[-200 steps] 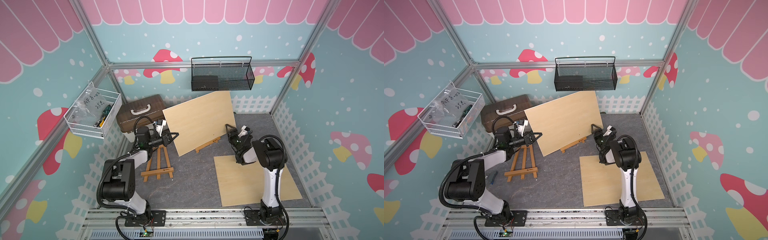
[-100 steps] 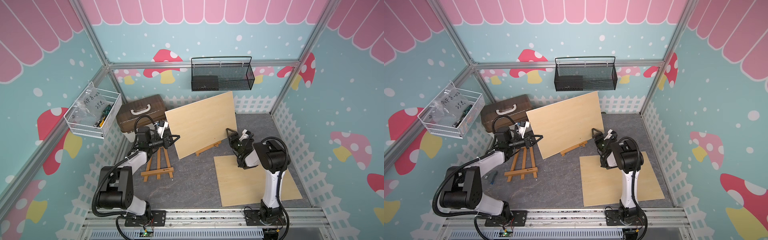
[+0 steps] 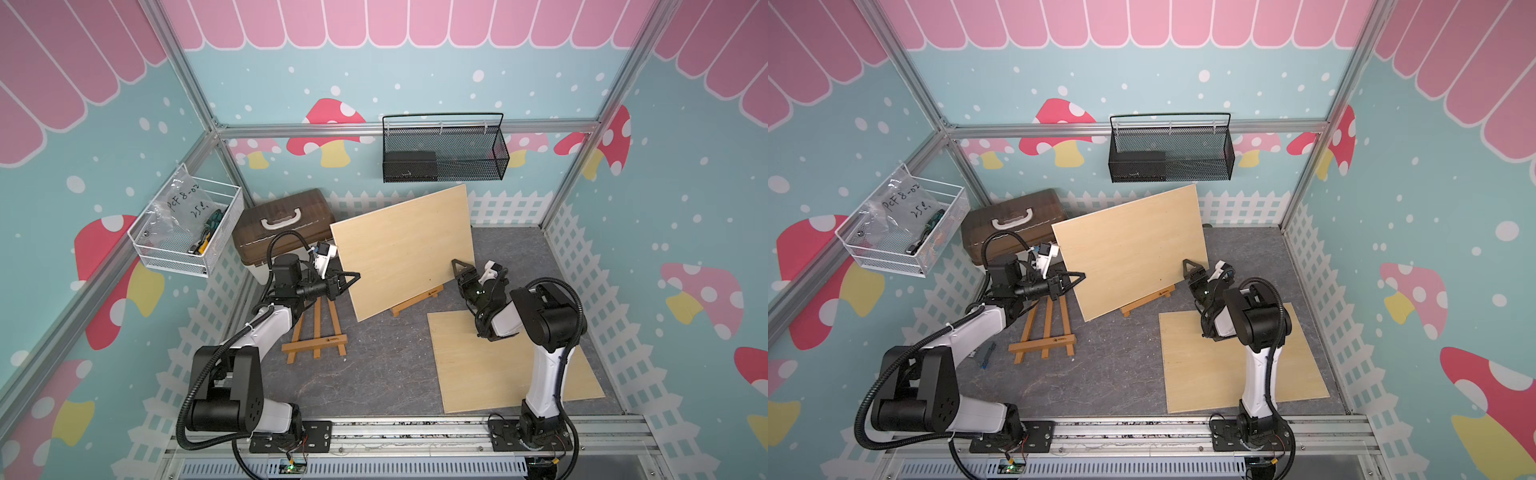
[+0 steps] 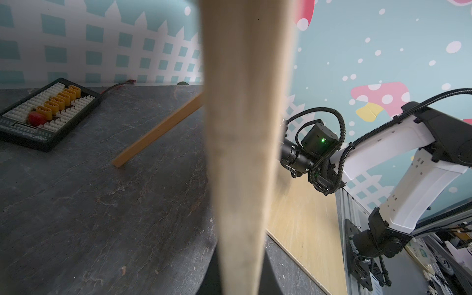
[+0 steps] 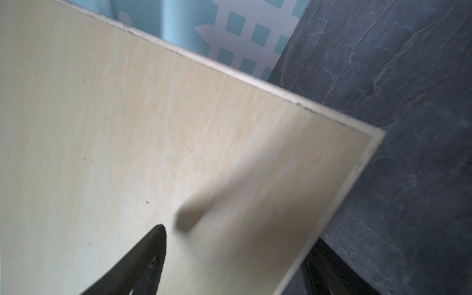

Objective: Disassemble the easel
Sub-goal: Pick up the drawing board from the easel, then place the drawing board on the drawing board.

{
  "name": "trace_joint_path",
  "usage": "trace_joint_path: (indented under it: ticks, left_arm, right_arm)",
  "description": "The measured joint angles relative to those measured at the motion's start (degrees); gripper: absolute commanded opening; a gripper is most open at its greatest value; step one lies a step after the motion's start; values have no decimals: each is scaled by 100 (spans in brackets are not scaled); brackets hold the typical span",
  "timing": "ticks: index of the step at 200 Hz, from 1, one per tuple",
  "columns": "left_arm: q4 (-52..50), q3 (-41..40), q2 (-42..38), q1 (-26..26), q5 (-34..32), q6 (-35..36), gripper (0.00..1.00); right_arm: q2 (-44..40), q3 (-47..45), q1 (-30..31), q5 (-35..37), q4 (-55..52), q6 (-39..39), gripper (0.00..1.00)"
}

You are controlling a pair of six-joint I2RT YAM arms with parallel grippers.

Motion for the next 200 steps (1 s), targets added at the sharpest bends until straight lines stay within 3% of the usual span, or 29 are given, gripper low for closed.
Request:
trace_joint_path:
  ticks: [91,200]
  left_arm:
    - [-140,-105,-389,-105,-160,46,0]
    - [-844,-232,-1329,-402,-267,42,0]
  right_arm:
    - [-219,-81,20,46,-48,-2,82]
    - [-1521,-1180,48,251,-157,-15,82]
